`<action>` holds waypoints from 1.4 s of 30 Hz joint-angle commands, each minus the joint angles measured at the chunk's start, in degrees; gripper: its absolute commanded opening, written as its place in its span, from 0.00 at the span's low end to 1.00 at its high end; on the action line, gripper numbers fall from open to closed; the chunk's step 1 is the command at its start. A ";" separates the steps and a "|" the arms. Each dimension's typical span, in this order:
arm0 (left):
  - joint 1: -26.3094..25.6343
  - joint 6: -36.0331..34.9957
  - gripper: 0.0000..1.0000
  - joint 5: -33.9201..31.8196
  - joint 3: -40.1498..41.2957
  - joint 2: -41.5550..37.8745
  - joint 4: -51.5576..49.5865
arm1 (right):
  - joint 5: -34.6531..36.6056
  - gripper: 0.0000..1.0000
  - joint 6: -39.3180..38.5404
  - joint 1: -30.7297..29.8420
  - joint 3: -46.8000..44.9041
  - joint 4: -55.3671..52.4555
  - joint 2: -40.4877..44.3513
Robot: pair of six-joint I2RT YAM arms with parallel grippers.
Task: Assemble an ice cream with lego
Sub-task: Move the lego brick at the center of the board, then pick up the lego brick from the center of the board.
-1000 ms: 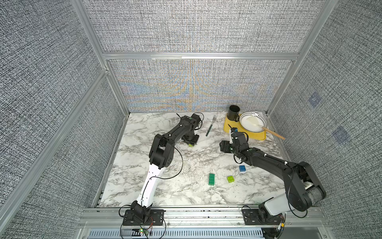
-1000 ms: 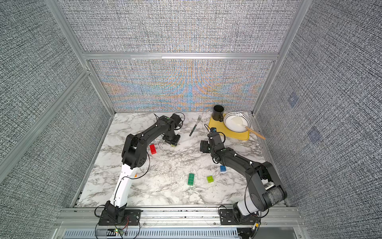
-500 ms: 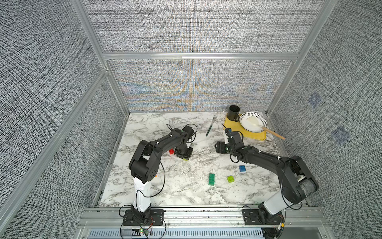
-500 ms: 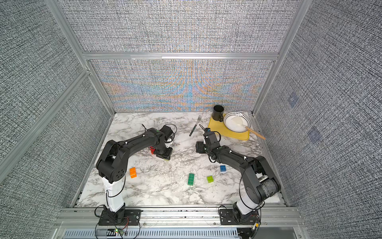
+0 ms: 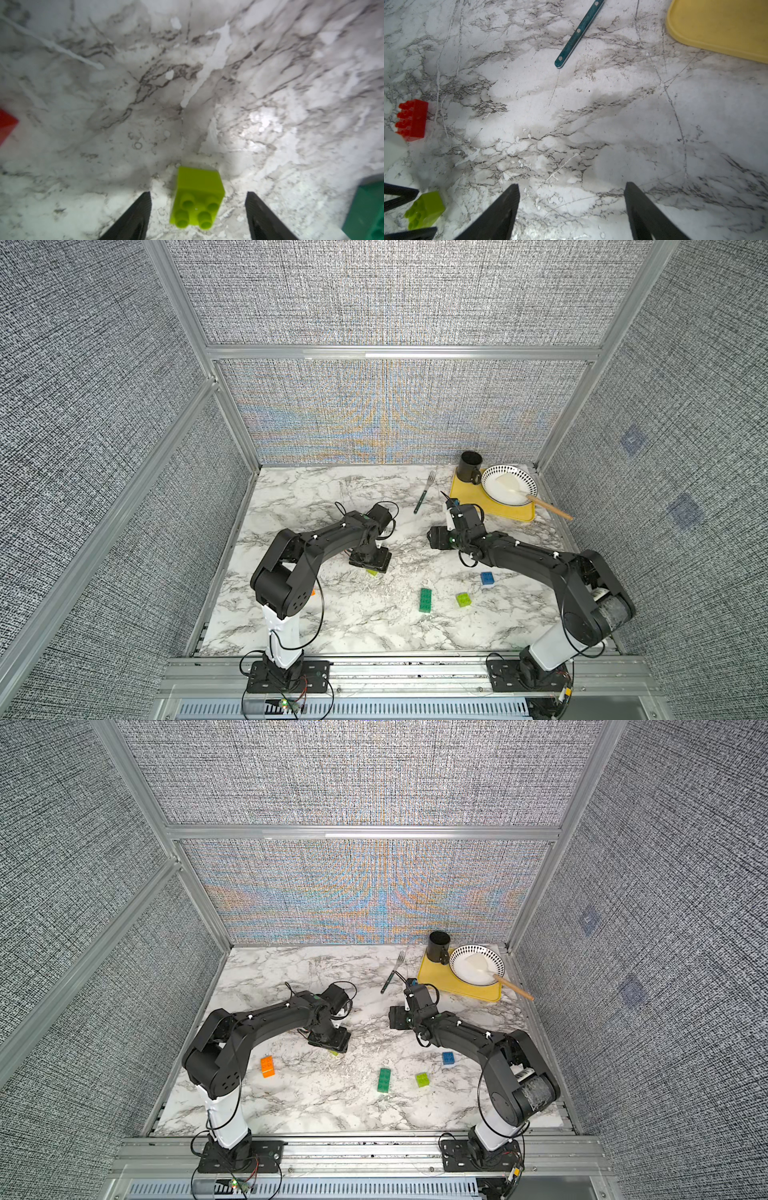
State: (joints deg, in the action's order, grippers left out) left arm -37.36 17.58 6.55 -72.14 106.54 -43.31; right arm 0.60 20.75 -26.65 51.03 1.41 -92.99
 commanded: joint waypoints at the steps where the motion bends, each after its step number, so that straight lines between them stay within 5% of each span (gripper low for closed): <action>1: -0.97 -0.18 0.88 0.49 -1.07 -3.53 0.85 | 1.72 0.82 1.94 1.36 -0.88 -0.61 1.24; 3: -2.08 -0.92 0.99 0.48 -2.36 -5.85 -0.15 | 1.95 0.83 3.30 3.06 -2.43 0.51 3.19; 9: -9.00 -5.97 0.99 3.41 -4.38 -10.52 0.50 | -1.01 0.86 10.96 13.65 -9.72 1.84 11.39; 13: -14.24 -9.04 1.00 1.67 -4.27 -12.54 0.11 | -4.38 0.85 12.42 18.18 -8.42 -8.33 14.54; 20: -16.48 -10.12 1.00 0.42 -0.98 -18.78 -7.41 | 3.89 0.84 8.48 13.23 -9.38 -26.29 17.42; 29: -16.44 -12.47 0.99 -5.16 9.26 -26.59 -3.28 | 14.71 0.83 10.90 5.50 -3.10 -38.10 6.12; 42: -16.48 -11.74 1.00 -6.90 9.12 -28.80 -4.64 | 13.07 0.71 11.40 3.78 -4.06 -39.38 5.21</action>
State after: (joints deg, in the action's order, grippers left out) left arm -53.84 6.00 -0.10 -63.05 78.19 -48.12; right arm 14.22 31.68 -22.83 47.75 -35.88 -88.66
